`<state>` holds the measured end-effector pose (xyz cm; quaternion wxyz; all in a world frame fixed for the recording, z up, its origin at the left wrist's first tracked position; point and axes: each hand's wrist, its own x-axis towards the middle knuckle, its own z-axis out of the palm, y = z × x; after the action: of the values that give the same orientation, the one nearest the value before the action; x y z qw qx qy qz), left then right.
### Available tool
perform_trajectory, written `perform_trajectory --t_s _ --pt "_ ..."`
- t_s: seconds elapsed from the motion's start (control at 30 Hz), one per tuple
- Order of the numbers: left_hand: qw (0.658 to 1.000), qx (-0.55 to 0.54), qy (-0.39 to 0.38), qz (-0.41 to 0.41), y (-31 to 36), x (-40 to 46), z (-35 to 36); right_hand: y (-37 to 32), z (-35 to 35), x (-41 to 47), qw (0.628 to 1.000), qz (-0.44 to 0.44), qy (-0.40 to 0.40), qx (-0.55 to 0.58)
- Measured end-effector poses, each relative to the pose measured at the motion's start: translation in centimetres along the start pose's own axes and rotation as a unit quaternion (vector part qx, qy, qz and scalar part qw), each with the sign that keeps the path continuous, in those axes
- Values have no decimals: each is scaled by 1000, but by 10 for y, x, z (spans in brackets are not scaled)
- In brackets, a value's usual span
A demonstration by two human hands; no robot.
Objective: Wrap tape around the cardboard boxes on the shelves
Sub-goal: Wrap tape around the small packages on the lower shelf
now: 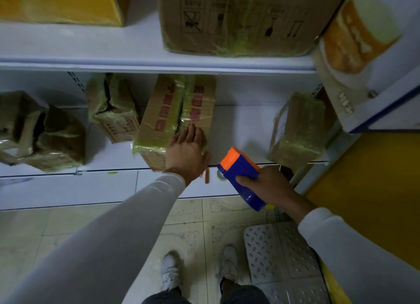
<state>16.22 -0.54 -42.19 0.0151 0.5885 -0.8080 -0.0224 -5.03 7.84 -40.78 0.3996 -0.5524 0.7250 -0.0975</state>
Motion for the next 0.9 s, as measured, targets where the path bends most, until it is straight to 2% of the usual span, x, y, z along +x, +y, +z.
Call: perform_trajectory --t_s 0.17,0.3,0.43,0.47,0.6,0.7,0.8,0.9 --pt "993 -26 23 115 -29 -25 -3 9 -5 -11 999 -8 -1 39" --pt "977 -29 -21 208 -57 -31 -9 10 -16 -27 998 -11 8 56" --pt "953 21 -37 301 -77 -24 -7 6 -25 -39 998 -3 23 56" --pt "956 19 -30 292 -80 -21 -9 6 -26 -43 998 -5 23 54" --pt "987 -16 -1 163 -92 -15 -25 10 -27 -59 996 1 29 80" --pt "989 22 48 138 -101 -13 -31 19 -26 -70 996 12 37 77" --pt "989 9 62 133 -79 -8 -32 26 -25 -75 996 23 43 75" --pt "987 -14 29 157 -27 5 -27 25 -25 -75 996 16 35 75"
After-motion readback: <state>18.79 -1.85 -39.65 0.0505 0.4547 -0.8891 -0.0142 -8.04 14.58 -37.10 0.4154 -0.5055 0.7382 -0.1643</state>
